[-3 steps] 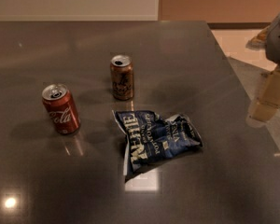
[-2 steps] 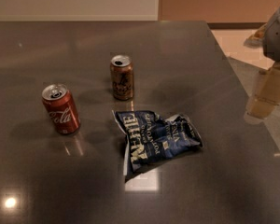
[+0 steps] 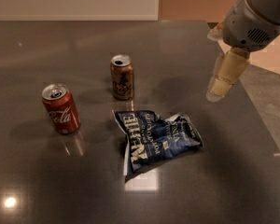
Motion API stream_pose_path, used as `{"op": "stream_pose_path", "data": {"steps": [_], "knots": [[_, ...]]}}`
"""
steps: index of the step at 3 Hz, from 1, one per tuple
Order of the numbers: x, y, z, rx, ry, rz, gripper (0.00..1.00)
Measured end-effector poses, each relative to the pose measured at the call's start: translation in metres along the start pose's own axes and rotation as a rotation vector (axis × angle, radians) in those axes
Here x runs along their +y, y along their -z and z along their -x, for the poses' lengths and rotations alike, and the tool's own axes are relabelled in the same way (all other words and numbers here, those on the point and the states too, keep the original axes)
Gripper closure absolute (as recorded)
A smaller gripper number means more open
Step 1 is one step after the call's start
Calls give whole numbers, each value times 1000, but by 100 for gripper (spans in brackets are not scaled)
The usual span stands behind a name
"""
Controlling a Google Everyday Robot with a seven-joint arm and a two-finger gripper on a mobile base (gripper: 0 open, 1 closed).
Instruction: Pick orange can
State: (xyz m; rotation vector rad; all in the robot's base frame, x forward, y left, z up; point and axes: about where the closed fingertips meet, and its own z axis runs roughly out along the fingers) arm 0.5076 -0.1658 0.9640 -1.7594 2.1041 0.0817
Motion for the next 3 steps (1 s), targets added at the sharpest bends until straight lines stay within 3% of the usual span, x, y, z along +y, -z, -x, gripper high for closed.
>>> {"op": "stream_pose_path", "data": {"steps": [1, 3], "knots": [[-18, -32, 38, -87, 62, 26, 0], [-28, -81, 115, -234, 162, 92, 0]]}}
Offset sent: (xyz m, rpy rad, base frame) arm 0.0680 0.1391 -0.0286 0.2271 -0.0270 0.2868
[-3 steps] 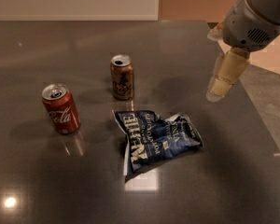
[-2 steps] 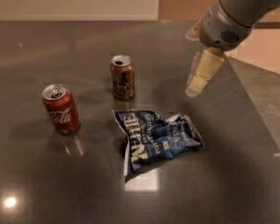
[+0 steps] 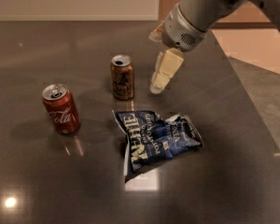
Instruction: Pick orange can
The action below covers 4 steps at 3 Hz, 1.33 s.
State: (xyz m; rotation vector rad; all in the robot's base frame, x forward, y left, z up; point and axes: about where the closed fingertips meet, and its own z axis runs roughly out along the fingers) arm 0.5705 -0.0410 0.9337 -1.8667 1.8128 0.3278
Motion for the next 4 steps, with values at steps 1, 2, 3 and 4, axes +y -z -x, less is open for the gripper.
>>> {"op": "stream_pose_path", "data": {"steps": [1, 2, 3, 4], "knots": [[-16, -26, 18, -54, -14, 40, 0], [-31, -45, 29, -92, -44, 74, 0], [-38, -60, 37, -110, -76, 91, 0], [-36, -69, 42, -127, -100, 104, 0]]}}
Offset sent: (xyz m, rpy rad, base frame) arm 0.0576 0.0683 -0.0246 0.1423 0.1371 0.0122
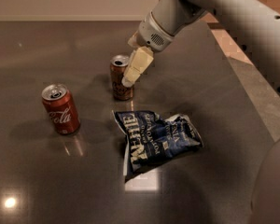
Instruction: Pick orange can
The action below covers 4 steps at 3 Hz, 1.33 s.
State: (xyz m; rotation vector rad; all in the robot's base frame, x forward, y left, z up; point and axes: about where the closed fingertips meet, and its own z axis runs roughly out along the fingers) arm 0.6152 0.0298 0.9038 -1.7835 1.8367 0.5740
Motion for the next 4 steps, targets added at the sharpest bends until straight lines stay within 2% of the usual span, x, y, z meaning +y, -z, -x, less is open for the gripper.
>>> {"op": "stream_pose_path", "data": {"steps": [1, 3, 4], "knots": [[7, -6, 2, -11, -7, 17, 18], [19, -5, 9, -41, 5, 38, 64], [22, 15, 17, -64, 22, 25, 88]]}}
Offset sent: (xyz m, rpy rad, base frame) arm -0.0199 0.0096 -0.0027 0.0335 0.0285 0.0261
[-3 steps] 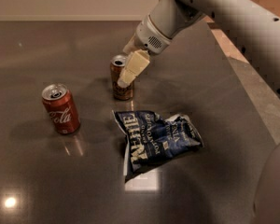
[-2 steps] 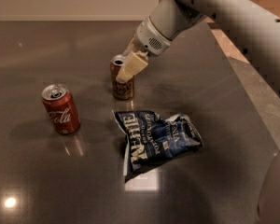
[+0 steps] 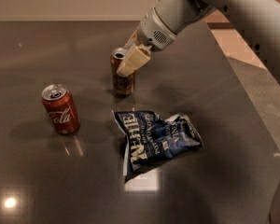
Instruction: Pick orange can
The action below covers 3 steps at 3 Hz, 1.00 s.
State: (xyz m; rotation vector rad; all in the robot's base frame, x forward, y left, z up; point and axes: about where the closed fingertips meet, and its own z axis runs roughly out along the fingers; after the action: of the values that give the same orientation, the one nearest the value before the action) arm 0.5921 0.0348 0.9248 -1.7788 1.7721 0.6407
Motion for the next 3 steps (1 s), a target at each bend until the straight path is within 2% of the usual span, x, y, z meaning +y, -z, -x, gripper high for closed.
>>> {"op": "stream_pose_path", "data": {"steps": [1, 2, 3], "knots": [[0, 28, 10, -13, 26, -16, 100], [-2, 57, 20, -14, 55, -23, 100], [-11, 100, 37, 1, 109, -46, 100]]}}
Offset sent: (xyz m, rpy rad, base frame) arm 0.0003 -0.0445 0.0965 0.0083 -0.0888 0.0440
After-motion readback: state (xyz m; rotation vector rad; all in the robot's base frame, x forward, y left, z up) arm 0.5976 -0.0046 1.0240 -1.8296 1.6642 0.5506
